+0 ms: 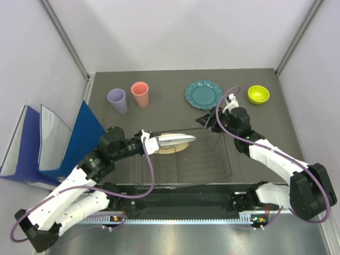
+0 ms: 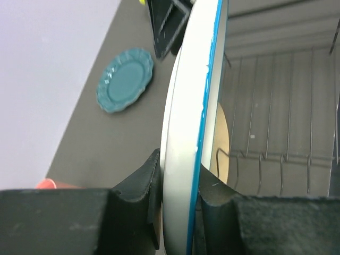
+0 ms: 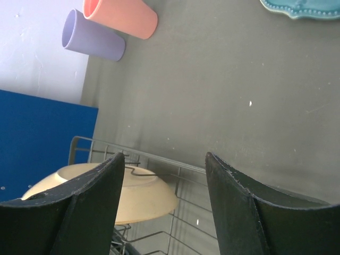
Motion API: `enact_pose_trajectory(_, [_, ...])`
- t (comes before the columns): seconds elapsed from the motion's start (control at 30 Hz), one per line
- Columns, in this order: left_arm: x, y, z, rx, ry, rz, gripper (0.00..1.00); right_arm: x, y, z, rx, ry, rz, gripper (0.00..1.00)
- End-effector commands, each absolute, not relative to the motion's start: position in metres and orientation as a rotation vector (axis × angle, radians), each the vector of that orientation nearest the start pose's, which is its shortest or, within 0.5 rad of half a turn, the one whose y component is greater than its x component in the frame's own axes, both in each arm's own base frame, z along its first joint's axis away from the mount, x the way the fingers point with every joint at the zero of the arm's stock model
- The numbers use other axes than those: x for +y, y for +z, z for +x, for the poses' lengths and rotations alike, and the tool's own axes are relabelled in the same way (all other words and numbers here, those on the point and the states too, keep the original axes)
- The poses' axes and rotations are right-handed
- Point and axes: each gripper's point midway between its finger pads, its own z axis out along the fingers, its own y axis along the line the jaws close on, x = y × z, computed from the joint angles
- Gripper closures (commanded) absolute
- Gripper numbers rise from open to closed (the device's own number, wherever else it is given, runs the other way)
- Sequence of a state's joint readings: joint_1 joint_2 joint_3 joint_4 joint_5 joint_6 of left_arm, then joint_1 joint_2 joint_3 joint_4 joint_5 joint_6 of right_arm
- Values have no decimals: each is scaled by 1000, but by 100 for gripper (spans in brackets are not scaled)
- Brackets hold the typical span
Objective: Unload the mixed dishes from the dish rack
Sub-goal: Pick up the plate from the dish rack.
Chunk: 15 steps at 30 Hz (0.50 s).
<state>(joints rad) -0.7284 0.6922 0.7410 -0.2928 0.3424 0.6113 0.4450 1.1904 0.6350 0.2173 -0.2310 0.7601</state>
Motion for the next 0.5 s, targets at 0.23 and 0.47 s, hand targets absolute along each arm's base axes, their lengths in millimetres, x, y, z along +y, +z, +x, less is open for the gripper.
enact_pose_trajectory(0.23, [-239,417,194,840,-370,1129,100,209,293,319,1769,947,101,37])
enact_pose_trajectory(0.47, [-245,440,200,813,-398,1062,100,181,342,311,1649,869,171,37])
